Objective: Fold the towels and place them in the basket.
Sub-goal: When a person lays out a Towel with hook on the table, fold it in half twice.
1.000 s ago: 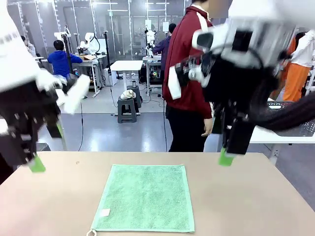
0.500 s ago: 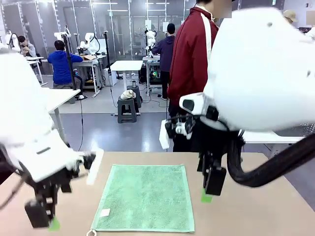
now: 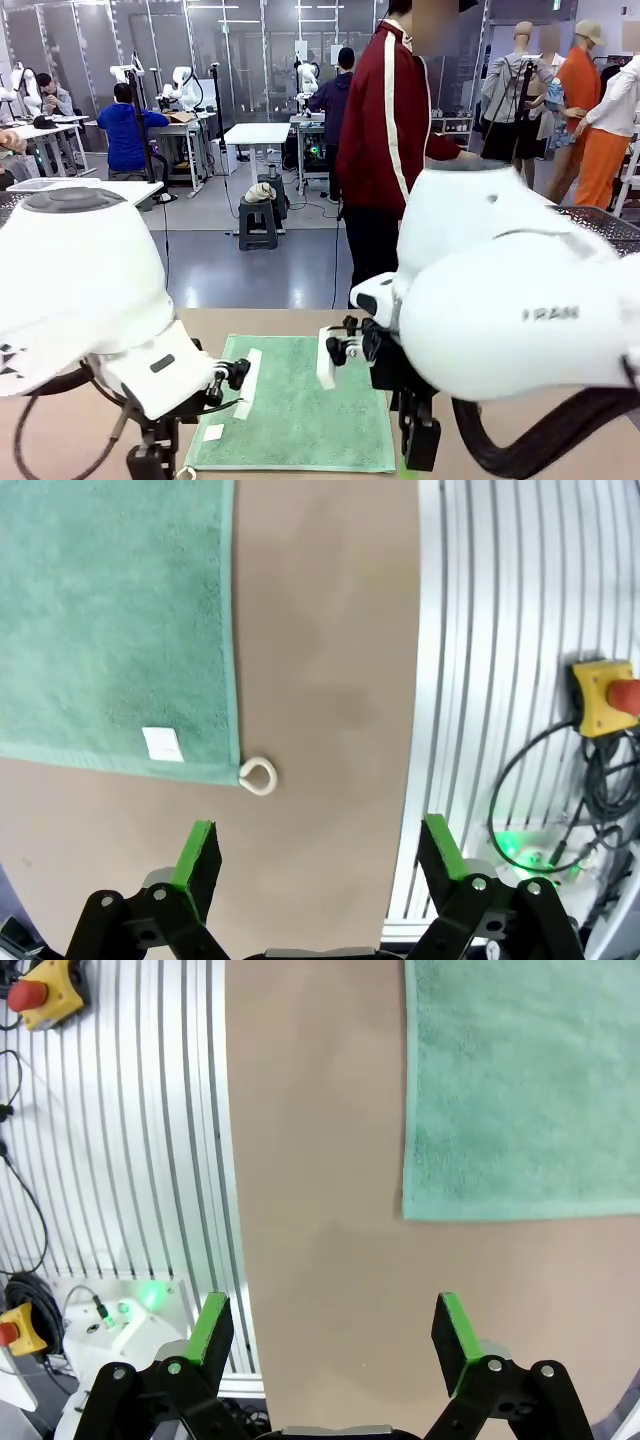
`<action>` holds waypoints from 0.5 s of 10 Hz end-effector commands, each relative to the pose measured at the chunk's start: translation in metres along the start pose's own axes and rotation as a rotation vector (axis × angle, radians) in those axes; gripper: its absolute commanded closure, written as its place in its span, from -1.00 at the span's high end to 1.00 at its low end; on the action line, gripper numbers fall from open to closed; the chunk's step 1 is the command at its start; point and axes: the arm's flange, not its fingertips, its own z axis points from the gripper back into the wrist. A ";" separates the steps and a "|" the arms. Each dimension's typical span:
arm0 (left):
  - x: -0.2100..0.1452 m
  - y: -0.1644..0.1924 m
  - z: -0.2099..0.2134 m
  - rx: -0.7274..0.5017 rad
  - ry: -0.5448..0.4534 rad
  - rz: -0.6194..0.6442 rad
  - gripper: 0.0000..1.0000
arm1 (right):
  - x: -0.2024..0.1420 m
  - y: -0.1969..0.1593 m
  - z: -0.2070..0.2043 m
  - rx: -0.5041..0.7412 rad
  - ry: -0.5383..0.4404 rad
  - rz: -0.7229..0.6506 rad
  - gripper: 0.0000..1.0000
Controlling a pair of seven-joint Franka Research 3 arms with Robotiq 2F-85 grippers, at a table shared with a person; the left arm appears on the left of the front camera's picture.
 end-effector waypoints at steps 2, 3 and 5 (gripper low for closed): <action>-0.025 -0.004 -0.037 0.039 -0.003 -0.028 1.00 | 0.016 -0.007 -0.038 0.022 -0.015 0.033 1.00; -0.029 -0.002 -0.042 0.034 0.001 -0.044 1.00 | 0.018 -0.009 -0.047 0.029 -0.012 0.024 1.00; -0.041 -0.001 -0.056 0.020 0.007 -0.070 1.00 | 0.014 -0.011 -0.059 0.037 0.000 0.016 1.00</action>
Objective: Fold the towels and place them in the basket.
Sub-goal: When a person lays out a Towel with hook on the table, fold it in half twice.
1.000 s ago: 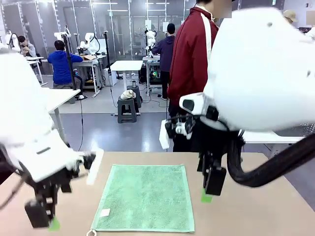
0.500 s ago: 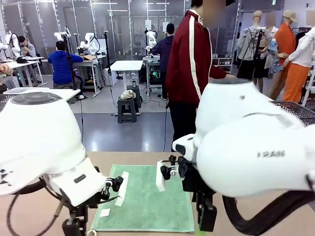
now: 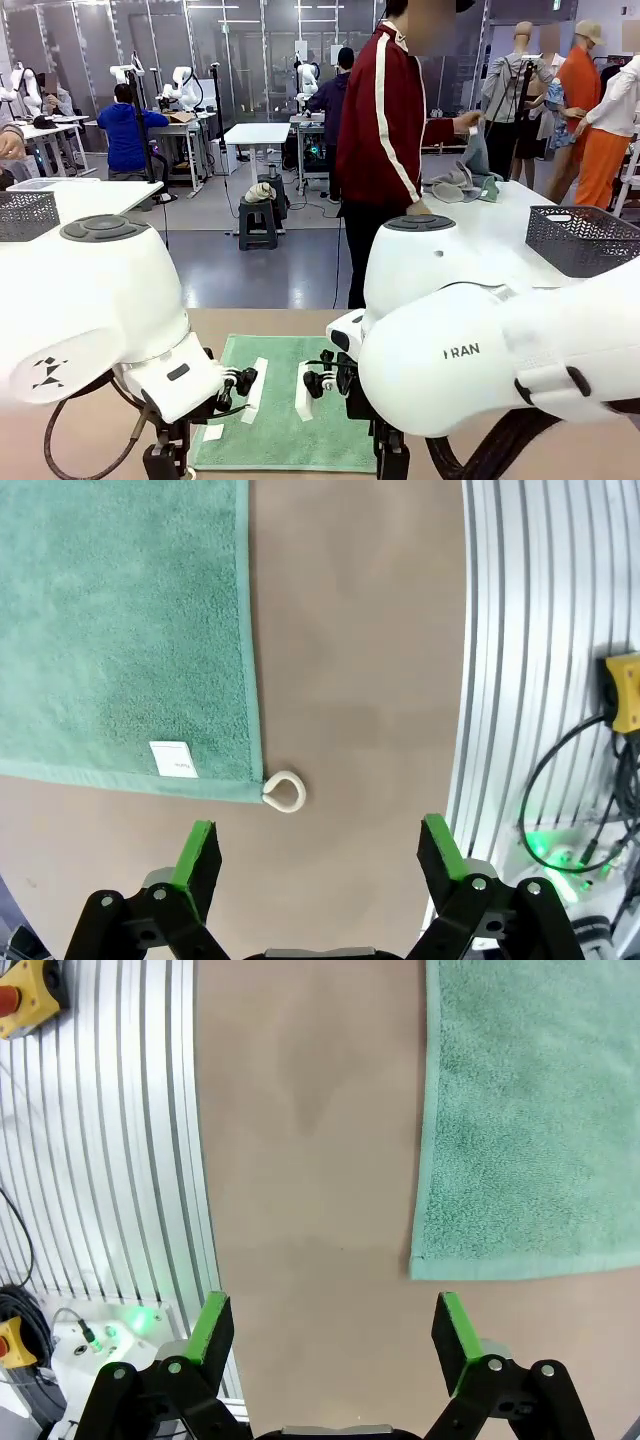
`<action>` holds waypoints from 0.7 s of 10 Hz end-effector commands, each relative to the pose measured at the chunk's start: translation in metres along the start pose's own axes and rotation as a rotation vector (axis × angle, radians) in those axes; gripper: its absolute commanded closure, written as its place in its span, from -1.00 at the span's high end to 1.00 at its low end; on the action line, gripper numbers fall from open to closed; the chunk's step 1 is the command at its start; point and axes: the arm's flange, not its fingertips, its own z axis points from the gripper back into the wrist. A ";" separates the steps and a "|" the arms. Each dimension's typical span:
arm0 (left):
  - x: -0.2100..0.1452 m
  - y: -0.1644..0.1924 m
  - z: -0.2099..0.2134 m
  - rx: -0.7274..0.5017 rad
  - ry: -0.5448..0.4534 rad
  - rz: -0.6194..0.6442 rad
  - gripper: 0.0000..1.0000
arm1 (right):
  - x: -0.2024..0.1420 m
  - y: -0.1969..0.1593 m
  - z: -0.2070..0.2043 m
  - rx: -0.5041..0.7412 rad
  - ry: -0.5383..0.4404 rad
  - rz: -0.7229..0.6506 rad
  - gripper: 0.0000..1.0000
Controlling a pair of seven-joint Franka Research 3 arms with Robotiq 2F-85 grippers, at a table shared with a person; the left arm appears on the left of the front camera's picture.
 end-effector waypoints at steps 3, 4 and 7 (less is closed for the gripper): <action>-0.038 -0.022 -0.033 0.005 -0.029 -0.083 1.00 | -0.005 0.000 -0.013 -0.002 0.007 0.019 1.00; -0.034 -0.025 -0.015 -0.026 -0.070 -0.121 1.00 | 0.000 -0.001 -0.006 0.007 0.005 -0.002 1.00; -0.006 0.009 -0.013 -0.013 0.001 -0.050 1.00 | 0.000 -0.001 -0.006 0.007 0.005 -0.002 1.00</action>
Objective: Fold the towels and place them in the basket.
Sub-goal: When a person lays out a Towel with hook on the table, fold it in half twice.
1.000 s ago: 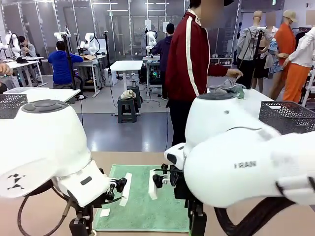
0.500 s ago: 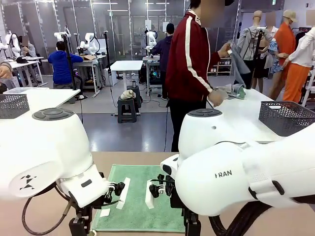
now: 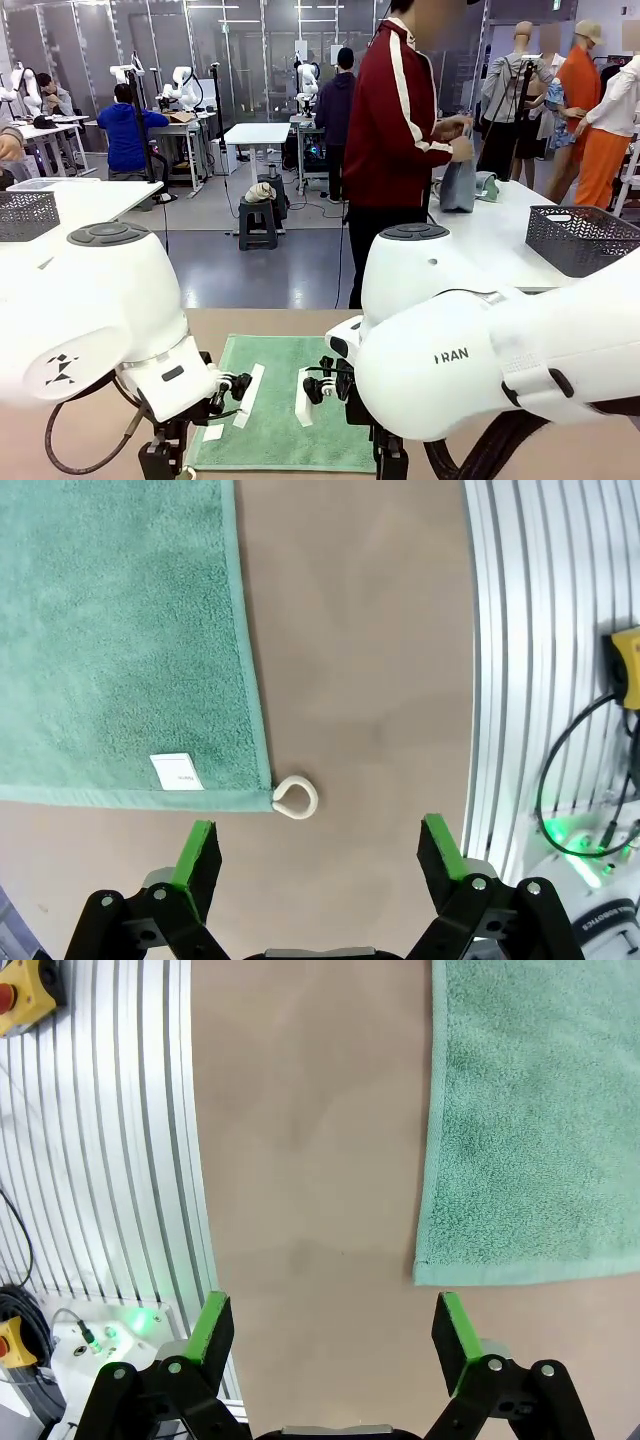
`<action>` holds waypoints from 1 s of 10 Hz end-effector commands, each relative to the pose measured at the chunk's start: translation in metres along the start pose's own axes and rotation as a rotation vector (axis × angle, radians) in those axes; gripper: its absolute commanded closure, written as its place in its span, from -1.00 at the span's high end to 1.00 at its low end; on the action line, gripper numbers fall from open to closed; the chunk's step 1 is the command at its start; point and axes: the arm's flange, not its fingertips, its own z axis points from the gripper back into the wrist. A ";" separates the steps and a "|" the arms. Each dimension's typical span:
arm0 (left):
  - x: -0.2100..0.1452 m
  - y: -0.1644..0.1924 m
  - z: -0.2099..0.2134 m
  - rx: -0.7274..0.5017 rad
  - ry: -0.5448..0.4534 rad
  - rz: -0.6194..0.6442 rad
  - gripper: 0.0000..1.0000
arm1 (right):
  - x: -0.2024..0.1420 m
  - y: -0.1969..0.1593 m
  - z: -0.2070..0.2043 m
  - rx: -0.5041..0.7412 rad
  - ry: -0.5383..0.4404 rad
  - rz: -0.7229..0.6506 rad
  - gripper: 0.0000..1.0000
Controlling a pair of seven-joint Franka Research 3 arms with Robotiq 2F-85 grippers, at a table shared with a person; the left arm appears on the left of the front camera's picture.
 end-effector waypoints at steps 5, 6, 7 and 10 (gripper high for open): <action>0.003 0.000 -0.019 -0.008 0.038 0.034 1.00 | 0.000 -0.015 -0.026 -0.004 0.035 -0.037 1.00; 0.003 0.003 -0.026 -0.005 0.054 0.041 1.00 | -0.001 -0.019 -0.032 -0.017 0.037 -0.035 1.00; 0.003 0.006 -0.033 -0.010 0.068 0.052 1.00 | -0.001 -0.022 -0.037 -0.018 0.028 -0.035 1.00; -0.001 0.013 -0.050 0.002 0.089 0.075 1.00 | -0.004 -0.032 -0.048 -0.054 0.029 -0.028 1.00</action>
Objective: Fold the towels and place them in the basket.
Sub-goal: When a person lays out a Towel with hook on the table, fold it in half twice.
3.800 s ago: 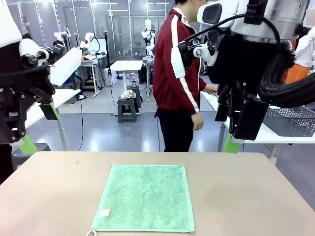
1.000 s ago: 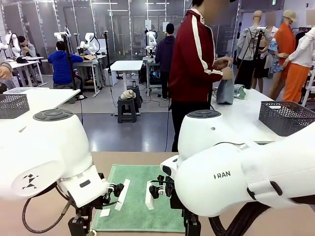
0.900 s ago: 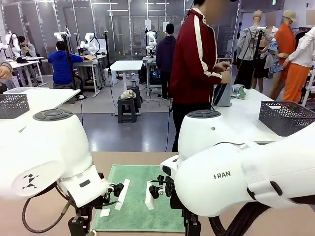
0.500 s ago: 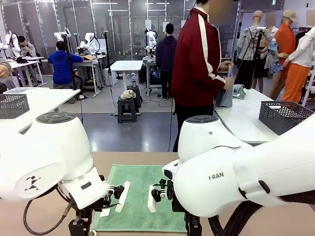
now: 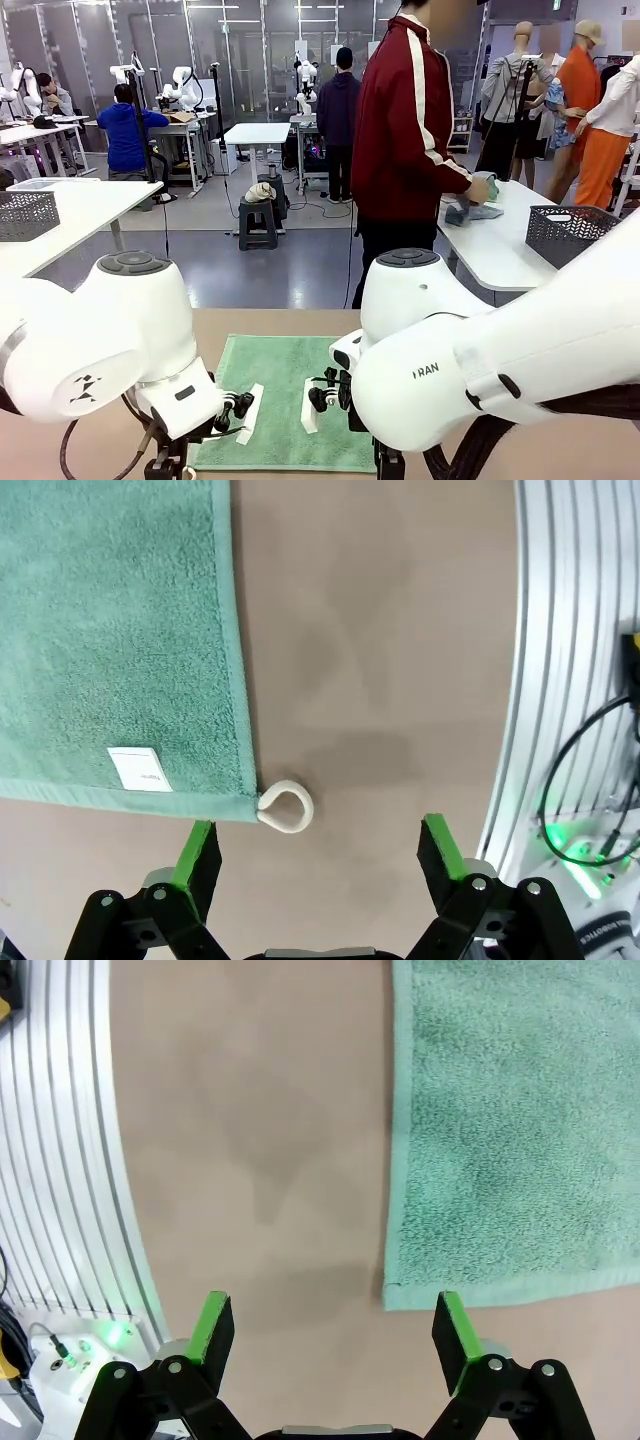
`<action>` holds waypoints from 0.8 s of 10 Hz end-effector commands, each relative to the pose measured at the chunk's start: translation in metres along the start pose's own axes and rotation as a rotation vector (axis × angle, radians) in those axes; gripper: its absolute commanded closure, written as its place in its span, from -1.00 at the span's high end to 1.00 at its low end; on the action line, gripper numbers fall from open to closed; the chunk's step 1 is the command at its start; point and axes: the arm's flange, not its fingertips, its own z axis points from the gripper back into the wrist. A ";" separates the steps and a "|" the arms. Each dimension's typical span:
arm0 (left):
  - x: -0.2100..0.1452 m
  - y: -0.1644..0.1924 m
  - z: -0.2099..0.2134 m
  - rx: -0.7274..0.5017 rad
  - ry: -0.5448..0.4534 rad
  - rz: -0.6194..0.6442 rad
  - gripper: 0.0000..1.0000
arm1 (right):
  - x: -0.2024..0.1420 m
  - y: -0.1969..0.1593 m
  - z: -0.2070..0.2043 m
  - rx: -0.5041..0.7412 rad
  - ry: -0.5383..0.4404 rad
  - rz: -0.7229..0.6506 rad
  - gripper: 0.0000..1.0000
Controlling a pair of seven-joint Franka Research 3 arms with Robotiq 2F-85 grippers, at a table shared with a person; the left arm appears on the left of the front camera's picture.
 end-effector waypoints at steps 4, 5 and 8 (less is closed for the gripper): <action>-0.001 0.015 -0.019 0.032 -0.003 0.024 1.00 | -0.005 -0.012 -0.015 -0.030 0.000 -0.009 1.00; 0.000 0.017 -0.021 0.030 -0.005 0.023 1.00 | -0.007 -0.013 -0.015 -0.028 -0.003 -0.008 1.00; -0.001 0.028 -0.026 0.024 -0.009 0.000 1.00 | -0.011 -0.021 -0.020 -0.005 -0.007 -0.004 1.00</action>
